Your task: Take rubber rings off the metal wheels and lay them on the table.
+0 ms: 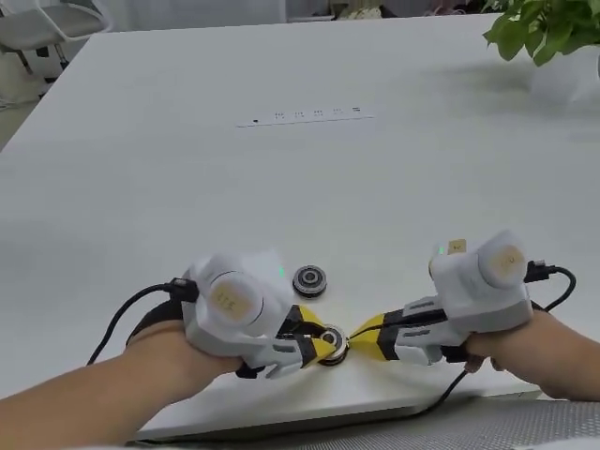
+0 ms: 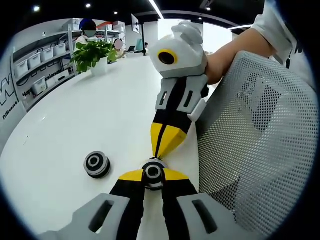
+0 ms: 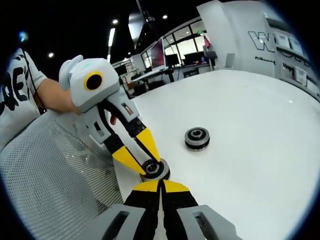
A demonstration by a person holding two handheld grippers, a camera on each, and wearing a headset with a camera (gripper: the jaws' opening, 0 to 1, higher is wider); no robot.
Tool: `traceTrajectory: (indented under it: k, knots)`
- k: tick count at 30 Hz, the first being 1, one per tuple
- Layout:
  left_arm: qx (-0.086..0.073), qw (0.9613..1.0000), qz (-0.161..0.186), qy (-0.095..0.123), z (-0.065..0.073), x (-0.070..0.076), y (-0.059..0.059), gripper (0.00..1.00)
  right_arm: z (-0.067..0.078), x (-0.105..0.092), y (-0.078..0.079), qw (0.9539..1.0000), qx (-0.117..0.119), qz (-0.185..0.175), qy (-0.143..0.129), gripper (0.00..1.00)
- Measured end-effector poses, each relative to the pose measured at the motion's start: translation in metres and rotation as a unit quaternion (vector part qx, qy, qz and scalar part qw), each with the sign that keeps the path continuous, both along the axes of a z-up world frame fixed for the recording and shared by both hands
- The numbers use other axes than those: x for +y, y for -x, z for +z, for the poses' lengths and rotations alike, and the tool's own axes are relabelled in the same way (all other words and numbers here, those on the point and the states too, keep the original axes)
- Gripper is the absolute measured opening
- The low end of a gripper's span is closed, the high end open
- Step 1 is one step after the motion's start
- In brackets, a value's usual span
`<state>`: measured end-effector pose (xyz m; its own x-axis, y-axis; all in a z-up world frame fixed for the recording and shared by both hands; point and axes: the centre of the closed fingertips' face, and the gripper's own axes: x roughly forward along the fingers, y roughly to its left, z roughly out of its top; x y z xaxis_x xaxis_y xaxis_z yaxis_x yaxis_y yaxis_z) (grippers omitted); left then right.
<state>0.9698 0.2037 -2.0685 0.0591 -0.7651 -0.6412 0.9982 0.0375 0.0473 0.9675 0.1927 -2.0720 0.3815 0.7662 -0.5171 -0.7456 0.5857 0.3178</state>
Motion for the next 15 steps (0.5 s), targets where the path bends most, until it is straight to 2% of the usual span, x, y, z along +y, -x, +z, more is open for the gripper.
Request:
traceTrajectory:
  k: [15]
  knots:
    - [-0.001, 1.0000, 0.002, -0.001, 0.0002, 0.0002, -0.0002, 0.08, 0.0012, 0.0016, 0.0021, 1.0000, 0.005, 0.004, 0.001, 0.00]
